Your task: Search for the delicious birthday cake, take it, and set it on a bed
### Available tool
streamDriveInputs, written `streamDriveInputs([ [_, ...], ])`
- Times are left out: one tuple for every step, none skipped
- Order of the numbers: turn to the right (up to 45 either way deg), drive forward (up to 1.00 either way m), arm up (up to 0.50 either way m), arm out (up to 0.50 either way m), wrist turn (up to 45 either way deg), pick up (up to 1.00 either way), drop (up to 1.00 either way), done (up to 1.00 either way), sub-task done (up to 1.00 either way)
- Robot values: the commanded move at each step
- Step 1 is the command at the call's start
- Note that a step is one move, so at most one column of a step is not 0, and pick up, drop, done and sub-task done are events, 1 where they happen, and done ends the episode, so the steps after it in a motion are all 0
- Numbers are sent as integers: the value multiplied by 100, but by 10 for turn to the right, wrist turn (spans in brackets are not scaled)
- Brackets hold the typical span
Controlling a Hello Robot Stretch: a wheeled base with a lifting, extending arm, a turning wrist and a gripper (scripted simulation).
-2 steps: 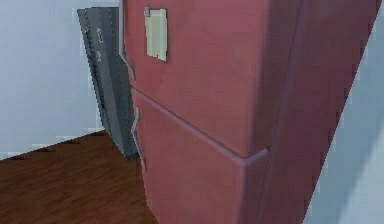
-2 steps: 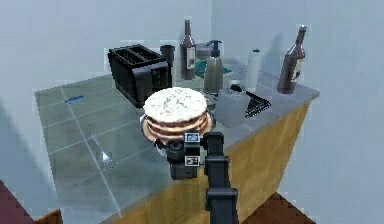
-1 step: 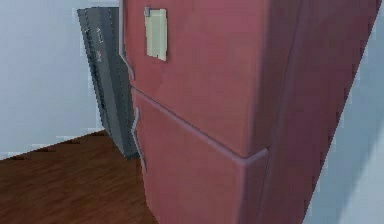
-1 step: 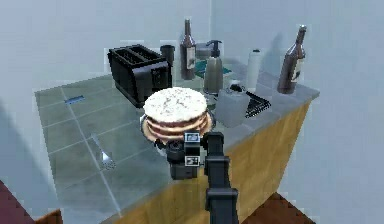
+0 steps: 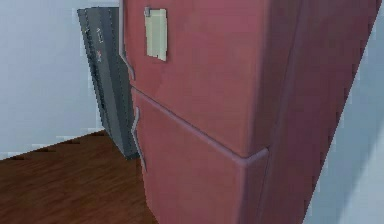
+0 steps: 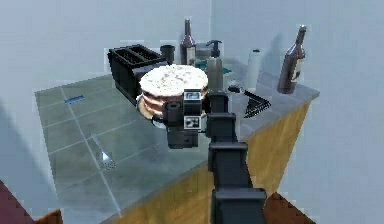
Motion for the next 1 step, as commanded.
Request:
streamDriveInputs([
  [0,0,6,0,0,0,0,0,0],
])
